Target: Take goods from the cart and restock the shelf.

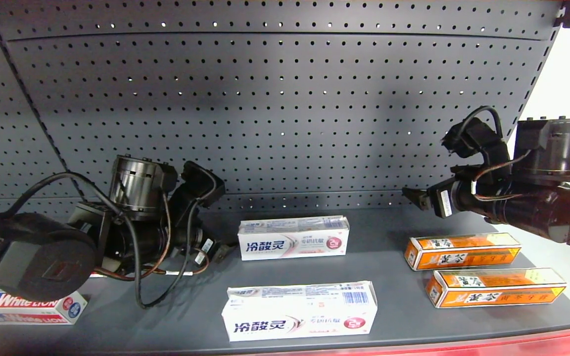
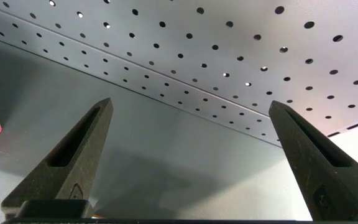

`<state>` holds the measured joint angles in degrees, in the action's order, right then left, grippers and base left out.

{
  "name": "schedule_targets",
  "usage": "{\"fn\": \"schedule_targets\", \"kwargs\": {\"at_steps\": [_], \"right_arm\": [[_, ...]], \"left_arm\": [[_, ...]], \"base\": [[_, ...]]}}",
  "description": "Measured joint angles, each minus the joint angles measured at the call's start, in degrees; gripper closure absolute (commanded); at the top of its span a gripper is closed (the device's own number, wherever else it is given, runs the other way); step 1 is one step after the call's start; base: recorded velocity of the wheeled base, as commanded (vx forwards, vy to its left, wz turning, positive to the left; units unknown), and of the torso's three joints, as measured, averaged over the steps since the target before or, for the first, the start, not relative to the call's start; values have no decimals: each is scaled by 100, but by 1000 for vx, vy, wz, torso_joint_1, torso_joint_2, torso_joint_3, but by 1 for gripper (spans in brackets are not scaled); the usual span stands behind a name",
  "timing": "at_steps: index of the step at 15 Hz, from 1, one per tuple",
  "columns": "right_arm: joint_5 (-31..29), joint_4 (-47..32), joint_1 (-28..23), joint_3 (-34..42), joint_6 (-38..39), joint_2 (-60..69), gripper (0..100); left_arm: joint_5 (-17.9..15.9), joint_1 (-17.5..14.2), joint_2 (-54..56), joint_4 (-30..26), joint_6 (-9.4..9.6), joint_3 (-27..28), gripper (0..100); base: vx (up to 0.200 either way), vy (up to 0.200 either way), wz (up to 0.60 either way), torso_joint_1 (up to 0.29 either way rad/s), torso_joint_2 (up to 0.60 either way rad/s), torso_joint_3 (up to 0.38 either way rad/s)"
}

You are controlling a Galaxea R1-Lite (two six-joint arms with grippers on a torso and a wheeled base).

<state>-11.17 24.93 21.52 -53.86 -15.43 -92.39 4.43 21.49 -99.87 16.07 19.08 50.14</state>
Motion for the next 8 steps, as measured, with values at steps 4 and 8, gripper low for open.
{"fn": "schedule_targets", "kwargs": {"at_steps": [4,8], "right_arm": [[1,9,-5,-27,6,66,0],[50,9,0,13,304,397,0]], "left_arm": [[26,-24,155,-11,-334,-39,0],[28,-245,1048,-6,-382,-397,0]], "base": [[0,0,0,0,0,0],[0,0,0,0,0,0]]}}
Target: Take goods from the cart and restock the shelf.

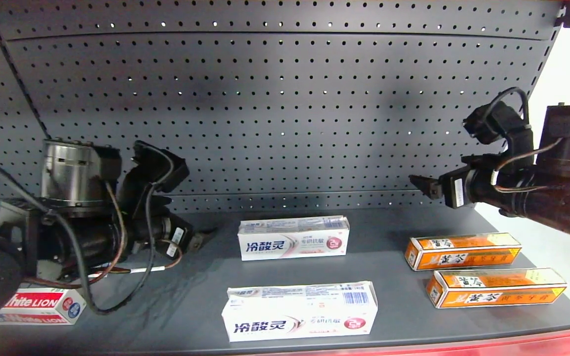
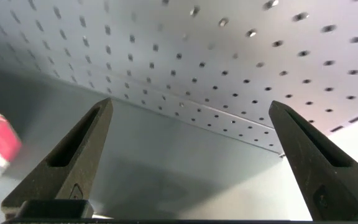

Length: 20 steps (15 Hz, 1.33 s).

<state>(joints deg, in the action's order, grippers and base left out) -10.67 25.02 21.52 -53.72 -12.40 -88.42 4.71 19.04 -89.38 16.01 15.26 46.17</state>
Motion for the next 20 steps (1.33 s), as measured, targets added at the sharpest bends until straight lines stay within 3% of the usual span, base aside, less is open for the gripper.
{"fn": "schedule_targets", "kwargs": {"at_steps": [8,11,13,16,20], "right_arm": [[20,-6,-267,1156,411,1552,0],[27,-30,-694,2046,471,2287,0],[27,-48,-895,2459,472,2795,0],[-17,-55,-1220,3184,624,3641,0],[-52,-61,-1626,4014,936,4614,0]], "left_arm": [[-22,-669,2925,435,-43,-2042,0],[-11,-1172,4011,430,-341,-2743,0],[163,-1298,4647,351,-464,-2992,0],[449,-1340,5738,-238,-508,-3244,0],[809,-1346,7292,-1768,-519,-3296,0]], "base": [[0,0,0,0,0,0],[0,0,0,0,0,0],[0,0,0,0,0,0],[0,0,0,0,0,0],[0,0,0,0,0,0]]}}
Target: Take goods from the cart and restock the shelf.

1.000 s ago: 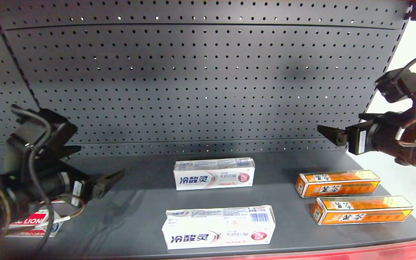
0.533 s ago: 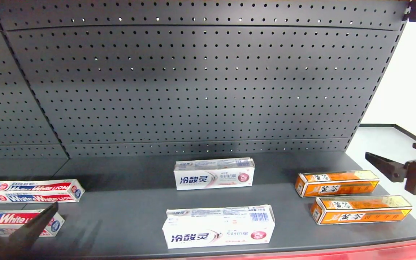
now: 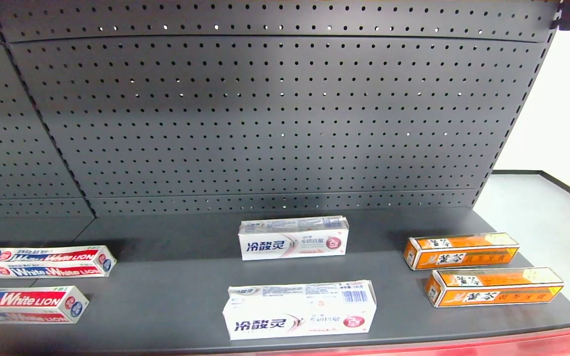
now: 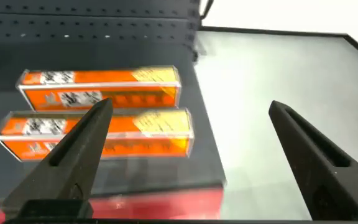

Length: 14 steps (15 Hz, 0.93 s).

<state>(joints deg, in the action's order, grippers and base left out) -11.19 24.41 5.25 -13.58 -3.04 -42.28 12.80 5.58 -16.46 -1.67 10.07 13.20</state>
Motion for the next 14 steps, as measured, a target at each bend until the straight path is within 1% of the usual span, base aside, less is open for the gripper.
{"fn": "schedule_targets", "kwargs": {"at_steps": [1,2,3,4,5,6,7,8,9,10,11,12,13,14], "right_arm": [[0,0,-66,226,96,234,0],[2,-2,-105,440,160,461,0],[13,-5,-115,653,182,706,0],[30,-7,-115,852,184,920,0],[66,-57,-99,1034,189,1146,0],[143,-224,-72,1152,193,1452,0],[238,-493,-41,1226,195,1783,0],[299,-831,-11,1273,200,2147,0],[317,-1273,6,1307,219,2575,0],[321,-1502,22,1318,250,2942,0],[340,-1686,33,1328,252,3231,0],[419,-1948,41,1337,178,3423,0],[449,-1979,48,1342,151,3536,0],[597,-1992,48,1347,112,3616,0]], "left_arm": [[28,0,345,-246,-39,-28,0],[39,0,624,-355,-138,-74,0],[24,1,830,-368,-197,-166,0],[15,4,955,-345,-208,-243,0],[11,4,1042,-213,-206,-406,0],[4,4,1103,102,-184,-673,0],[-24,4,1142,394,-123,-946,0],[-165,4,1169,497,-50,-1130,0],[-385,4,1186,495,-22,-1228,0],[-545,4,1197,492,-28,-1274,0],[-717,4,1208,490,-93,-1293,0],[-878,4,1211,475,-230,-1309,0],[-925,11,1213,467,-274,-1310,0],[-1157,15,1213,438,-449,-1318,0]], "base": [[0,0,0,0,0,0],[0,0,0,0,0,0],[0,0,0,0,0,0],[0,0,0,0,0,0],[0,0,0,0,0,0],[0,0,0,0,0,0],[0,0,0,0,0,0],[0,0,0,0,0,0],[0,0,0,0,0,0],[0,0,0,0,0,0],[0,0,0,0,0,0],[0,0,0,0,0,0],[0,0,0,0,0,0],[0,0,0,0,0,0]]}}
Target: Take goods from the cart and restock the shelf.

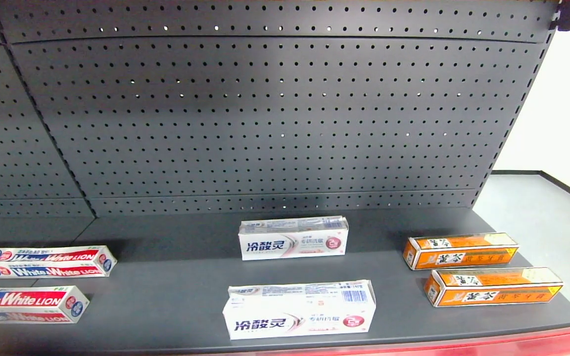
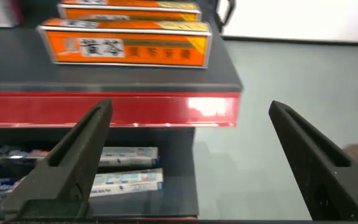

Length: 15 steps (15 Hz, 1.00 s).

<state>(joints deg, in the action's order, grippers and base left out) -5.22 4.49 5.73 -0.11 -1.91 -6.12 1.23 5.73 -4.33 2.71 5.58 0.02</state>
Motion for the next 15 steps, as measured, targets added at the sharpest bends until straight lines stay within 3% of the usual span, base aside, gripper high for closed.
{"fn": "schedule_targets", "kwargs": {"at_steps": [1,3,7,10,11,14,15], "right_arm": [[284,-13,5,1,-16,56,0],[532,-24,5,6,-33,116,0],[308,-20,5,11,61,157,0],[-611,-66,5,11,138,161,0],[-649,-79,5,11,121,161,0],[562,-345,5,11,41,161,0],[586,-475,5,11,101,161,0]], "left_arm": [[-317,0,1,-126,-160,0,0],[-590,-2,1,-315,-224,-2,0],[-484,-2,0,-308,-274,-2,0],[-394,-2,0,-306,-258,-2,0],[-385,-2,-2,-306,-252,-2,0],[-405,-2,-5,-306,-252,-2,0],[-410,-2,-5,-304,-255,-2,0]], "base": [[0,0,0,0,0,0],[0,0,0,0,0,0],[0,0,0,0,0,0],[0,0,0,0,0,0],[0,0,0,0,0,0],[0,0,0,0,0,0],[0,0,0,0,0,0]]}}
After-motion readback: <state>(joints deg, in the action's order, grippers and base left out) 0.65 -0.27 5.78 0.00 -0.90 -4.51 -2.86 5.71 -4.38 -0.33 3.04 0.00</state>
